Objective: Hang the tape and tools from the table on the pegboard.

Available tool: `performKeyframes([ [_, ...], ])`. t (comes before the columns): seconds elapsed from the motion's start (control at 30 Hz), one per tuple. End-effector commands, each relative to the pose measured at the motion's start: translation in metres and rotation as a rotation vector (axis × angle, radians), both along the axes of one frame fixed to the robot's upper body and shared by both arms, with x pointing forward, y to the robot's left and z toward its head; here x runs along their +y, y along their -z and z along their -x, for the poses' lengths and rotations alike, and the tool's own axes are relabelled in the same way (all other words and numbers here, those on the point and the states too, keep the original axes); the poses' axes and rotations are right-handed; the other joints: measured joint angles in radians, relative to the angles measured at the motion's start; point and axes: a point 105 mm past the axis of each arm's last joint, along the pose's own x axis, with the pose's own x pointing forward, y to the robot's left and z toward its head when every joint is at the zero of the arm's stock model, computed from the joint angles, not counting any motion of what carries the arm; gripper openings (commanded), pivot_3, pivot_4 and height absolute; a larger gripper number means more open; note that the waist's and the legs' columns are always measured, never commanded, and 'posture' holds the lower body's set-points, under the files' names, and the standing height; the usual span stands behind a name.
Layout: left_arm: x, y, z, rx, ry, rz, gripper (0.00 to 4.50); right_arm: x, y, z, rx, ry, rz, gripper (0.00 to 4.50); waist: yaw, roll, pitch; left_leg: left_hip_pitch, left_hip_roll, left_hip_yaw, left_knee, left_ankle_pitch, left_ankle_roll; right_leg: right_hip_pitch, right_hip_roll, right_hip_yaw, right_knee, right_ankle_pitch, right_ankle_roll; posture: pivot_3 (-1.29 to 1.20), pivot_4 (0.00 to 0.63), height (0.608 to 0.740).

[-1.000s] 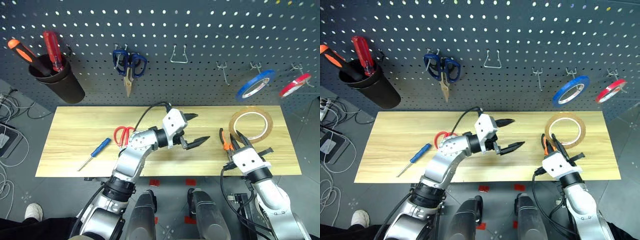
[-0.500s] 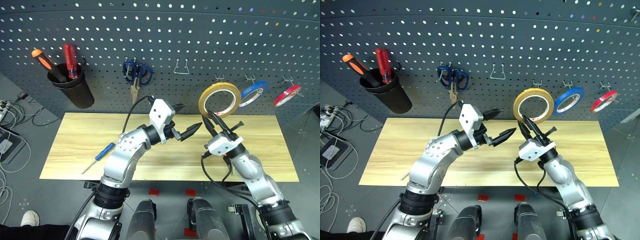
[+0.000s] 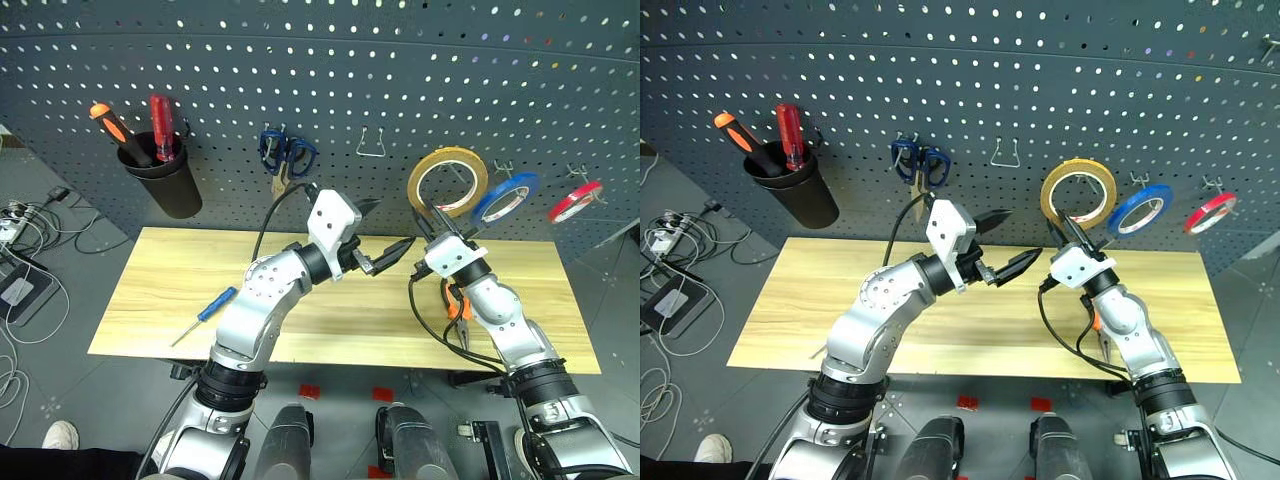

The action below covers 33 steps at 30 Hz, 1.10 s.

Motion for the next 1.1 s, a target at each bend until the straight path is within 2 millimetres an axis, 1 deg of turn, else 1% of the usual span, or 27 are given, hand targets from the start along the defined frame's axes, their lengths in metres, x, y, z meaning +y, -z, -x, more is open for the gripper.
performKeyframes([
  [0.03,-0.003,-0.011,0.004,-0.041,0.025,0.020,4.50,-0.004,-0.004,0.001,0.002,0.010,-0.046,0.43,0.000,0.000,-0.005,0.000,0.000,0.000,0.000,0.000,0.000,0.000,0.000,0.000,0.000,0.000,0.000,0.09,0.163,0.740],
  [0.3,-0.004,-0.012,0.004,-0.045,0.032,0.018,4.50,-0.002,-0.001,0.009,0.001,0.007,-0.034,0.43,0.000,0.000,-0.012,0.000,0.000,0.000,0.000,0.000,0.000,0.000,0.000,0.000,0.000,0.000,0.000,0.08,0.165,0.740],
  [0.57,-0.006,-0.013,0.002,-0.048,0.040,0.020,4.50,-0.004,-0.005,0.014,-0.019,0.022,-0.037,0.43,0.000,0.001,-0.012,0.000,0.000,0.000,0.000,0.000,0.000,0.000,0.000,0.001,0.000,0.000,0.000,0.07,0.168,0.740],
  [0.9,-0.008,-0.014,0.002,-0.045,0.042,0.023,4.50,-0.004,0.000,0.006,0.030,0.017,-0.031,0.43,0.000,0.001,-0.013,0.000,0.000,0.000,0.001,0.000,0.000,0.000,0.000,0.001,0.001,0.000,0.000,0.08,0.177,0.740],
  [0.97,-0.007,-0.014,0.001,-0.046,0.038,0.022,4.50,-0.006,0.004,0.004,0.049,0.023,-0.040,1.14,0.000,0.001,-0.013,0.000,0.000,0.000,0.001,0.000,0.001,0.000,0.000,0.001,0.001,0.000,0.000,0.08,0.181,0.740],
  [1.0,-0.007,-0.014,0.000,-0.047,0.035,0.023,4.50,-0.007,0.006,0.004,0.065,0.027,-0.044,1.37,0.000,0.001,-0.013,0.000,0.000,0.000,0.001,0.000,0.001,0.000,0.000,0.001,0.001,0.000,0.000,0.08,0.182,0.740],
  [1.1,-0.007,-0.015,0.001,-0.046,0.032,0.025,4.50,-0.010,0.012,0.003,0.097,0.037,-0.054,2.24,0.000,0.001,-0.013,0.000,0.000,0.000,0.001,0.000,0.001,0.000,0.000,0.001,0.001,0.000,0.000,0.08,0.185,0.740],
])
